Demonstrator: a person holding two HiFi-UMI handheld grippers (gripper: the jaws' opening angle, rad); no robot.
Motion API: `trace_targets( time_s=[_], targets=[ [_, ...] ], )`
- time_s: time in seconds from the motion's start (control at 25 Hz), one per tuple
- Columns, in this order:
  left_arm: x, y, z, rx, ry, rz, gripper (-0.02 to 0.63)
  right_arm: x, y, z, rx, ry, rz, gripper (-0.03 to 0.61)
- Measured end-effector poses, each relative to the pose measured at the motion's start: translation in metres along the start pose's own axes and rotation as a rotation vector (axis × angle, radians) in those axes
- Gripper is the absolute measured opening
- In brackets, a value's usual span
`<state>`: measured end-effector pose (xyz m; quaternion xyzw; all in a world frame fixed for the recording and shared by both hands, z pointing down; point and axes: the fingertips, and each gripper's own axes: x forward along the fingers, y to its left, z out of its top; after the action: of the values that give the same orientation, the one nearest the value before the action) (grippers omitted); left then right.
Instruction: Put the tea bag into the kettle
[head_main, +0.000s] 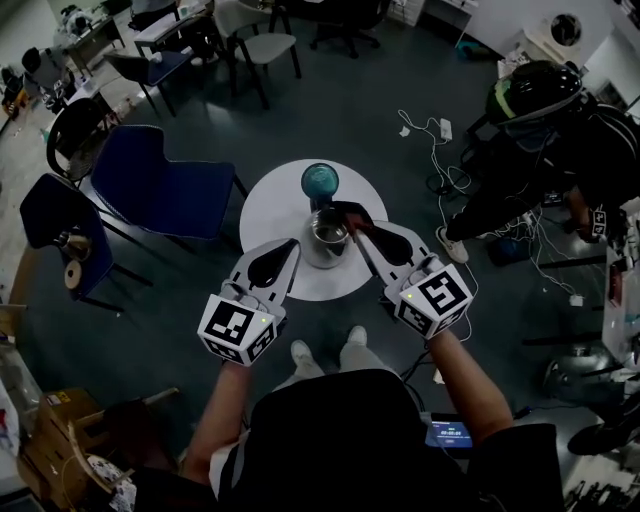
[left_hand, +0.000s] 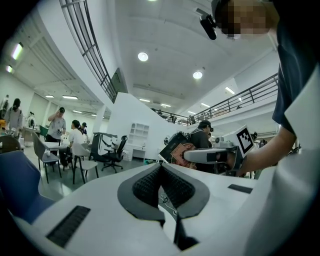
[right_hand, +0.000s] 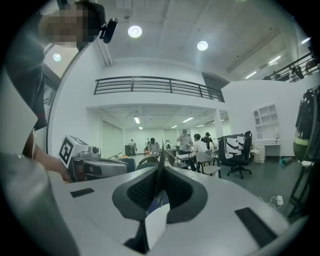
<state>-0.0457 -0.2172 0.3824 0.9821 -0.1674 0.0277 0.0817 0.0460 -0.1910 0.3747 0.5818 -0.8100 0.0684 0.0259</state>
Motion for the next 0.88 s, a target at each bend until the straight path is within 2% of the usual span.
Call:
trace_targets(
  time_s=[0.36, 0.64, 0.88],
  targets=[
    [0.016, 0.005, 0.0, -0.011, -0.028, 0.08, 0.015, 0.009, -0.029, -0.011, 0.009, 0.024, 0.067, 0.037],
    [0.038, -0.002, -0.002, -0.025, -0.034, 0.156, 0.015, 0.02, -0.056, -0.028, 0.001, 0.082, 0.146, 0.037],
    [0.044, -0.003, -0.003, -0.019, -0.033, 0.222, 0.015, 0.032, -0.065, -0.049, -0.046, 0.145, 0.23, 0.037]
  ],
)
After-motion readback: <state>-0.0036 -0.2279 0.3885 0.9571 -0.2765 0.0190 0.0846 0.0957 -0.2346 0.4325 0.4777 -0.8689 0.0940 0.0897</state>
